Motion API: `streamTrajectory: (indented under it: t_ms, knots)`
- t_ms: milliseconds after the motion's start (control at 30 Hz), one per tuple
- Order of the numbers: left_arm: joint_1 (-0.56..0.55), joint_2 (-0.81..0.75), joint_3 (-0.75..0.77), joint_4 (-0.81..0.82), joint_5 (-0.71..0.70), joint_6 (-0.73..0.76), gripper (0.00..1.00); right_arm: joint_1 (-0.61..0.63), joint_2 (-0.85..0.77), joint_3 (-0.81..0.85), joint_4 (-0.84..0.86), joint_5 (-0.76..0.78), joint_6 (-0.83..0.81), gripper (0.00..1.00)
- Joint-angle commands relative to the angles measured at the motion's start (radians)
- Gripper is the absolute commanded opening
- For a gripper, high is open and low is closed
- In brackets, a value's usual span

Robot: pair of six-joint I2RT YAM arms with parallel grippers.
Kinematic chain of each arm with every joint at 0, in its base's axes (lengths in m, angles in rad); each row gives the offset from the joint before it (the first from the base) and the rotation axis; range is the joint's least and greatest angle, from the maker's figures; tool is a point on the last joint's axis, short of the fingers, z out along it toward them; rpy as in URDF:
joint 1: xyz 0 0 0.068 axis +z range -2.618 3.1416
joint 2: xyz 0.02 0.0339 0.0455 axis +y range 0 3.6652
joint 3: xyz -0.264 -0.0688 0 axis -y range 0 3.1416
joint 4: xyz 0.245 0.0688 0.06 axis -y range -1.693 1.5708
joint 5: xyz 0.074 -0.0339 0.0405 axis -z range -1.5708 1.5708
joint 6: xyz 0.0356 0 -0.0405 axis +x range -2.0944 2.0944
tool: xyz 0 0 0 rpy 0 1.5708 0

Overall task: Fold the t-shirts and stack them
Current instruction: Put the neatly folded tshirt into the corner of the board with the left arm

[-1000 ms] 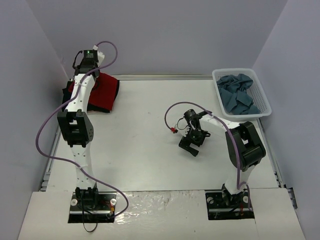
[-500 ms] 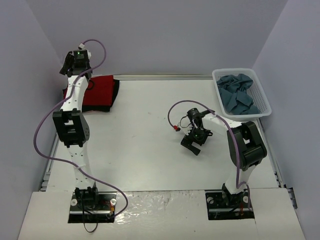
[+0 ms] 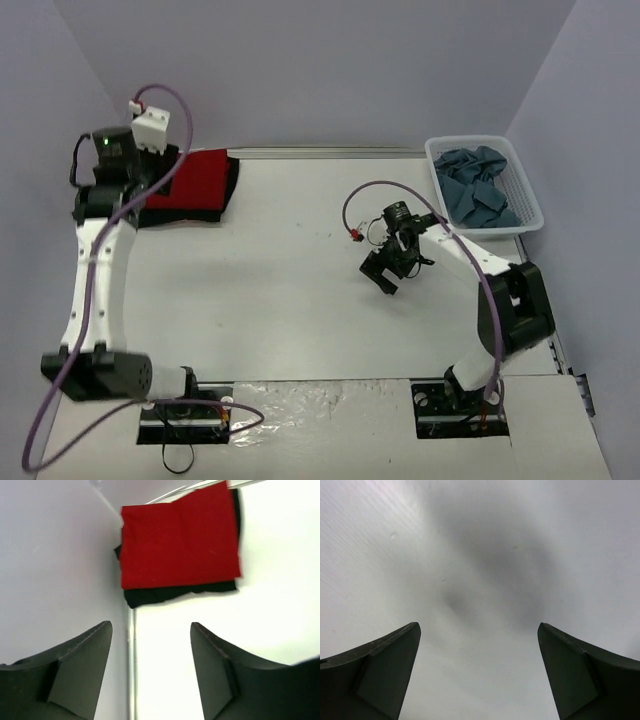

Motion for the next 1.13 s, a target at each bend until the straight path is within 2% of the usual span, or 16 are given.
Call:
streamTrajectory:
  t_ms: [0,100,133,233,433,533,700,833,967,1000,1100]
  knots:
    - [-0.012,-0.194,-0.266,0.152,0.184,-0.017,0.63,-0.01,-0.133,0.064,0.089,0.023,0.103,1.0]
    - [-0.026,-0.316,-0.421,0.25,0.208,-0.006,0.65,-0.013,-0.188,0.052,0.183,0.119,0.164,1.0]
    - [-0.028,-0.336,-0.44,0.259,0.203,-0.009,0.69,-0.015,-0.204,0.039,0.2,0.15,0.175,1.0]
    - [-0.029,-0.382,-0.488,0.258,0.175,-0.035,0.71,-0.016,-0.224,0.022,0.235,0.175,0.2,1.0]
    - [-0.018,-0.434,-0.56,0.259,0.108,-0.064,0.75,-0.021,-0.245,0.025,0.235,0.159,0.223,1.0]
    - [-0.012,-0.445,-0.578,0.247,0.138,-0.07,0.78,-0.032,-0.256,0.027,0.24,0.162,0.226,1.0]
    - [0.002,-0.454,-0.626,0.285,0.19,-0.081,0.91,-0.044,-0.259,0.018,0.255,0.187,0.228,1.0]
    - [0.003,-0.422,-0.615,0.287,0.185,-0.064,0.96,-0.046,-0.261,0.016,0.264,0.193,0.229,1.0]
    - [0.005,-0.405,-0.609,0.29,0.189,-0.063,0.97,-0.046,-0.268,0.013,0.273,0.202,0.229,1.0]
    - [0.006,-0.405,-0.612,0.298,0.194,-0.064,0.94,-0.046,-0.277,0.006,0.272,0.202,0.209,1.0]
    - [0.026,-0.405,-0.616,0.301,0.226,-0.092,0.94,-0.046,-0.34,0.005,0.279,0.14,0.208,1.0]
